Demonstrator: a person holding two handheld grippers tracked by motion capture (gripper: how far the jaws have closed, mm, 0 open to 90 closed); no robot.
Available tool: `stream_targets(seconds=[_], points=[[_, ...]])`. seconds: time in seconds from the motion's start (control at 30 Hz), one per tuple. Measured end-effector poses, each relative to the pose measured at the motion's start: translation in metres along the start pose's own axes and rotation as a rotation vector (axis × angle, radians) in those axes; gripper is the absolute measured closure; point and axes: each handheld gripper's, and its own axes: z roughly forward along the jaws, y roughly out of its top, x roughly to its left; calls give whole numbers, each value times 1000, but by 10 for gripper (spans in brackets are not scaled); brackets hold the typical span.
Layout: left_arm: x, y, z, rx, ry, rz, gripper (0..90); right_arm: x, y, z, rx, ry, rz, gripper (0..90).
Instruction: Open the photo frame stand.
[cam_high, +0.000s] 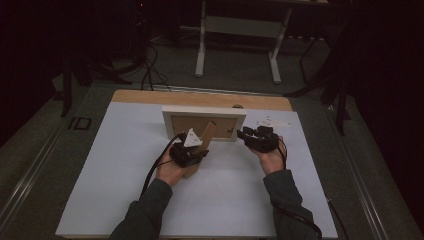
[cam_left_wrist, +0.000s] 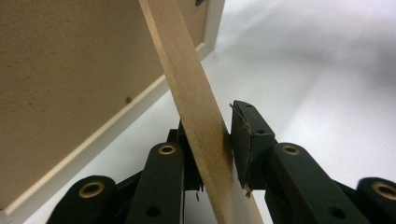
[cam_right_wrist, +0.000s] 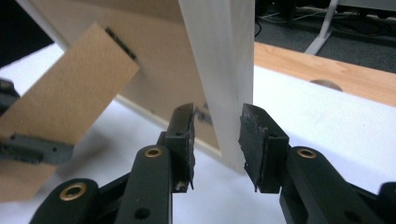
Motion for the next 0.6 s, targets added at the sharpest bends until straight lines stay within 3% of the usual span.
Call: stream_targets(seconds=[0.6], points=[[-7, -11, 1, 20, -5, 15, 783, 0, -21, -10, 3, 12, 12, 632]])
